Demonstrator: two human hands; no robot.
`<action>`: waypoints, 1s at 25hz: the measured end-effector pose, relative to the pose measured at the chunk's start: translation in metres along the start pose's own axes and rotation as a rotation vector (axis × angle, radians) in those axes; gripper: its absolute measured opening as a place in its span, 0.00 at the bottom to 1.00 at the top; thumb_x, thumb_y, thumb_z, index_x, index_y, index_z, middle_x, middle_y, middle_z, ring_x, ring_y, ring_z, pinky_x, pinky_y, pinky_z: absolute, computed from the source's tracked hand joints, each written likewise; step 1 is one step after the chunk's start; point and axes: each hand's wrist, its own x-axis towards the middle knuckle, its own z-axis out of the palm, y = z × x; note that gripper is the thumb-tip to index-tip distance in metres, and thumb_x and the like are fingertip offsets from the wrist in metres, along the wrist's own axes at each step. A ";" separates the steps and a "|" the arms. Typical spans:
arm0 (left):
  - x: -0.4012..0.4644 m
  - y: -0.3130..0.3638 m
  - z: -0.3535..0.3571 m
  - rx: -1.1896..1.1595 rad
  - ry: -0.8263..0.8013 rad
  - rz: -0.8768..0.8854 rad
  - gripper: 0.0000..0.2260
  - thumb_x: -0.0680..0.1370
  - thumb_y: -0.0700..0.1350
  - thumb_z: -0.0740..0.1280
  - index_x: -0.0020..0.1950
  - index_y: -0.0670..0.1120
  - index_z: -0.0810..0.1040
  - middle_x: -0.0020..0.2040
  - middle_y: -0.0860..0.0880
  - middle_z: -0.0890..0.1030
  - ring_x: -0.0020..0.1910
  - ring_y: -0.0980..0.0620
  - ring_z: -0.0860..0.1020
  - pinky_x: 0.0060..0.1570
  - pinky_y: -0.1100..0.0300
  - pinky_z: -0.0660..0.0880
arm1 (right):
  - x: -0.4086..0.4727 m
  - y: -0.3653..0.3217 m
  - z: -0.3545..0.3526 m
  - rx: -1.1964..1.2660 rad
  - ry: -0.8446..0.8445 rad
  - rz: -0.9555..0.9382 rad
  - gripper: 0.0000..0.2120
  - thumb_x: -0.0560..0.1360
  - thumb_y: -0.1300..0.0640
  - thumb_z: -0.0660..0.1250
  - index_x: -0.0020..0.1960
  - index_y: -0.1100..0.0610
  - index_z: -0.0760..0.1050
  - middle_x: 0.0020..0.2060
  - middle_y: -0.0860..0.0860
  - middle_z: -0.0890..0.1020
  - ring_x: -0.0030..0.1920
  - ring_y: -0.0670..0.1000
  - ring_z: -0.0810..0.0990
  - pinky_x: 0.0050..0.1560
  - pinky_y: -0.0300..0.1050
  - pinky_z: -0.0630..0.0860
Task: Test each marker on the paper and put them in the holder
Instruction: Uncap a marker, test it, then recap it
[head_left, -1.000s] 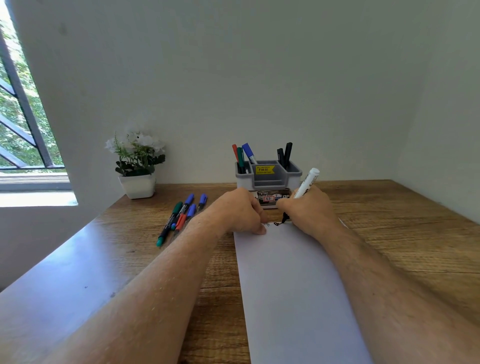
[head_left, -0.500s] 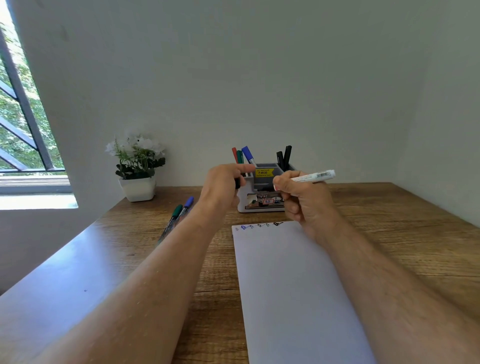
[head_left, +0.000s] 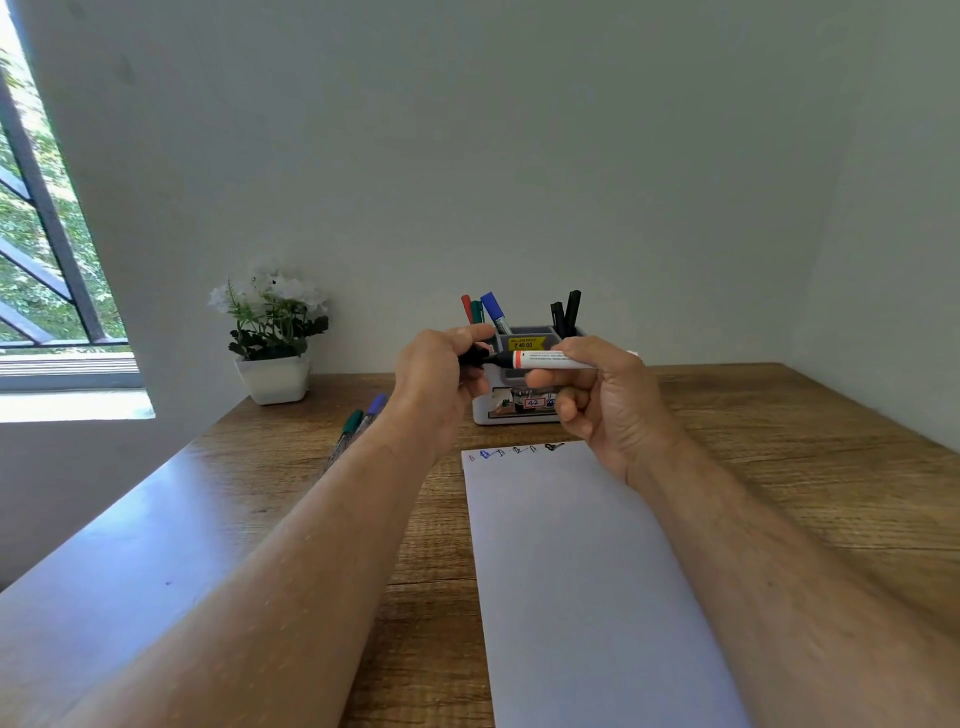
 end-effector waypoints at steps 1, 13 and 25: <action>0.000 -0.001 0.000 -0.010 -0.015 -0.002 0.14 0.81 0.37 0.58 0.54 0.37 0.83 0.45 0.43 0.80 0.33 0.52 0.72 0.31 0.61 0.74 | 0.000 0.000 0.000 -0.009 0.008 -0.003 0.14 0.75 0.55 0.66 0.56 0.64 0.77 0.40 0.60 0.86 0.22 0.47 0.73 0.19 0.34 0.63; 0.019 -0.005 -0.014 -0.134 0.091 0.109 0.09 0.75 0.42 0.73 0.53 0.41 0.78 0.30 0.50 0.83 0.28 0.56 0.78 0.29 0.65 0.77 | -0.006 0.006 0.006 -0.544 0.045 -0.293 0.07 0.71 0.52 0.75 0.48 0.48 0.82 0.38 0.47 0.86 0.29 0.45 0.81 0.24 0.38 0.73; 0.015 -0.008 -0.012 -0.028 0.100 0.156 0.06 0.75 0.45 0.74 0.47 0.43 0.80 0.38 0.47 0.84 0.33 0.55 0.81 0.37 0.61 0.79 | -0.007 0.019 0.011 -0.956 0.043 -0.606 0.05 0.74 0.49 0.67 0.46 0.48 0.73 0.38 0.44 0.81 0.34 0.43 0.80 0.25 0.35 0.75</action>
